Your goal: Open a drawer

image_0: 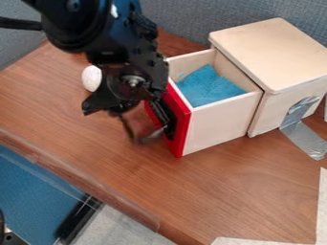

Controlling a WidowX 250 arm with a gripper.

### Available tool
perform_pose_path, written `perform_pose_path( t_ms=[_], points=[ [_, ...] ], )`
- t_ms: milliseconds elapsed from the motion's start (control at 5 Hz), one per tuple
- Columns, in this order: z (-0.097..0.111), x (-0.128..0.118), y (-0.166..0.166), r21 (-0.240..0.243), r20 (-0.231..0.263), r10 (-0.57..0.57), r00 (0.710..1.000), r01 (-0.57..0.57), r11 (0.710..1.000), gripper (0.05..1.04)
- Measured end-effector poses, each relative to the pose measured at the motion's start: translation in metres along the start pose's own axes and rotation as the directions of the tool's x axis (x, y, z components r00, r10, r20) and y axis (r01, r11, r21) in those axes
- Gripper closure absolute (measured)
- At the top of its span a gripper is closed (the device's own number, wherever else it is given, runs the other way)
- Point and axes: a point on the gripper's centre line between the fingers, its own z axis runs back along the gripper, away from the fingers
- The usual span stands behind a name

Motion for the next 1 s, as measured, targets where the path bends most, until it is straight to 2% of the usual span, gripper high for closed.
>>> perform_pose_path(
  t_ms=[400,600,800,1000],
  points=[
    [0.008,0.005,-0.005,-0.027,0.025,-0.03,0.999,0.031,0.999,0.121],
    [0.029,0.017,-0.011,-0.081,0.038,-0.068,0.997,0.071,0.994,0.078],
    [0.061,0.039,-0.01,-0.174,-0.003,-0.225,0.974,0.221,0.96,0.083],
    [0.078,0.044,0.0,-0.251,-0.15,-0.43,0.89,0.386,0.888,0.083]
  ],
)
